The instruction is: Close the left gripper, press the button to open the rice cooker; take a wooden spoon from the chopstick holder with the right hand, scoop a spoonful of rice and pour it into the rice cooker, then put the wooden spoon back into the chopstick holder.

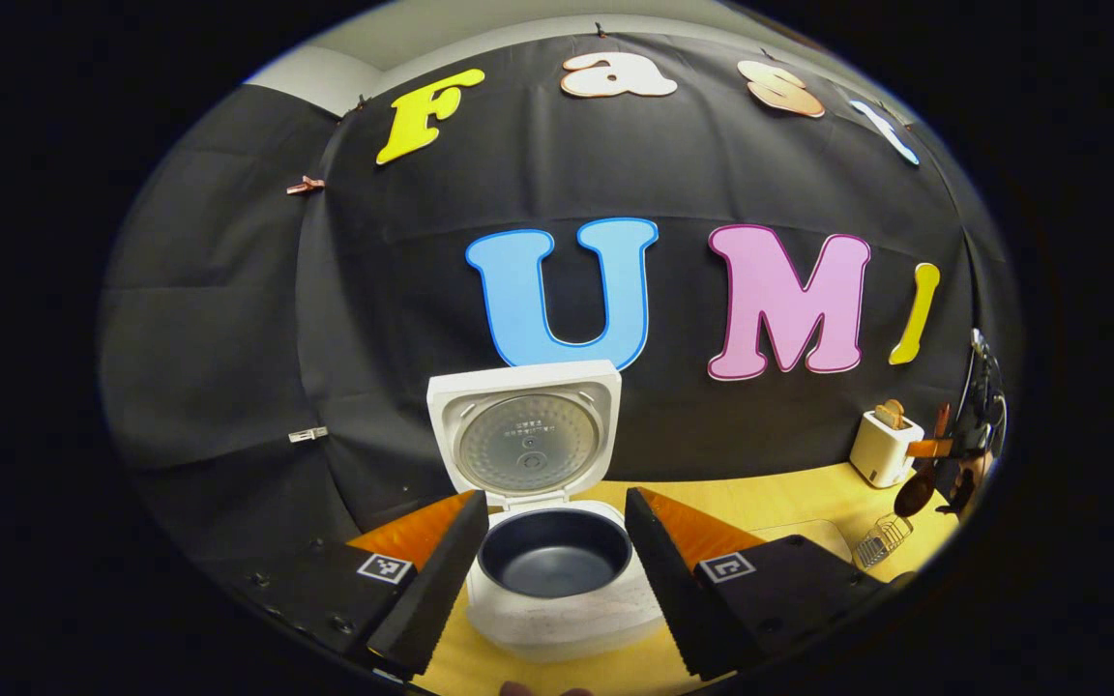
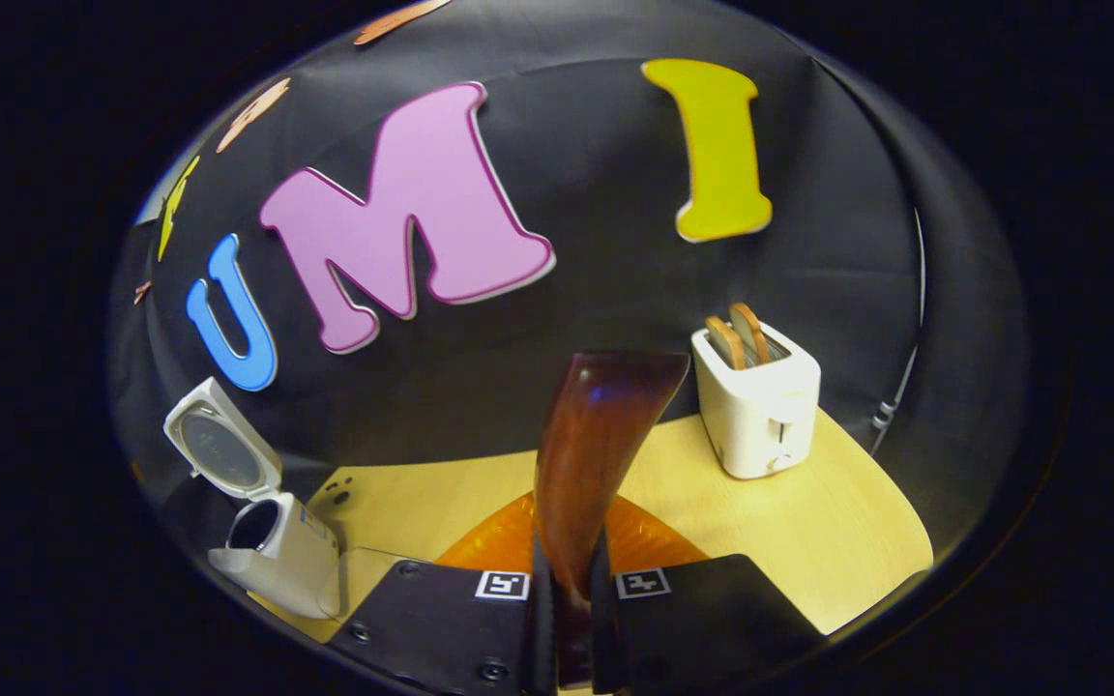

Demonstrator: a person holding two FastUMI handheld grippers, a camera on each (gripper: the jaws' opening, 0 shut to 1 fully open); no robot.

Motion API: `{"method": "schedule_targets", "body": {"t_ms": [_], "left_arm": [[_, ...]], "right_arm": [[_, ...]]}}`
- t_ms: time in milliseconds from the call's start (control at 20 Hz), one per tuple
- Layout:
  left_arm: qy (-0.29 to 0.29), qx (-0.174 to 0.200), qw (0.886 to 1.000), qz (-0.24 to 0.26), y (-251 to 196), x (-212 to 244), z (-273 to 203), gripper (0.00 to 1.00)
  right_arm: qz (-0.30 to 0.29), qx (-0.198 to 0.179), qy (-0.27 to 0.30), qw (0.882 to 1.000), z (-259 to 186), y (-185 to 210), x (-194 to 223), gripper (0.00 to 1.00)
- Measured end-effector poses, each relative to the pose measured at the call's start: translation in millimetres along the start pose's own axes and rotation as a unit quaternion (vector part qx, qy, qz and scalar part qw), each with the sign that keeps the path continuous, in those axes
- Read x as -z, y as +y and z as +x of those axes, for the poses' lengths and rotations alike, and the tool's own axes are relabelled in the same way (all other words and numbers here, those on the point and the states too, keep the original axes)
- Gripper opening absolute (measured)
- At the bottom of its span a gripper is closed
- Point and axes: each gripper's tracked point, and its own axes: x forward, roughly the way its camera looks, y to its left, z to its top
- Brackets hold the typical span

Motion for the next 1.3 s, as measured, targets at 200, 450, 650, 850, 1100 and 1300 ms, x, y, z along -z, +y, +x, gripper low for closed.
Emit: {"method": "schedule_targets", "body": {"t_ms": [200, 450, 650, 850, 1100, 1300], "left_arm": [[-0.004, 0.010, 1.000, -0.007, 10.6, 1.4, 0.8, 0.92], [-0.003, 0.008, 1.000, -0.001, 29.3, 7.0, -3.0, 0.92], [0.007, 0.007, 1.000, 0.000, 39.6, 19.3, -7.8, 0.92], [0.018, 0.004, 1.000, 0.002, 47.7, 30.5, -10.3, 0.92], [0.028, -0.009, 1.000, -0.005, 58.5, 38.5, -12.8, 0.92], [0.031, -0.016, 0.999, -0.010, 61.8, 41.4, -11.3, 0.92]], "right_arm": [[-0.038, -0.048, 0.002, 0.998, 8.1, 77.3, 6.9, 0.17], [-0.084, -0.062, 0.043, 0.994, 33.0, 140.4, 74.7, 0.18], [-0.180, -0.009, 0.048, 0.983, 49.3, 142.2, 116.9, 0.18], [-0.193, 0.044, 0.069, 0.978, 57.1, 129.5, 149.3, 0.18], [-0.171, 0.050, 0.108, 0.978, 65.5, 138.6, 189.2, 0.18], [-0.082, 0.010, 0.130, 0.988, 70.7, 173.9, 207.6, 0.18]]}}
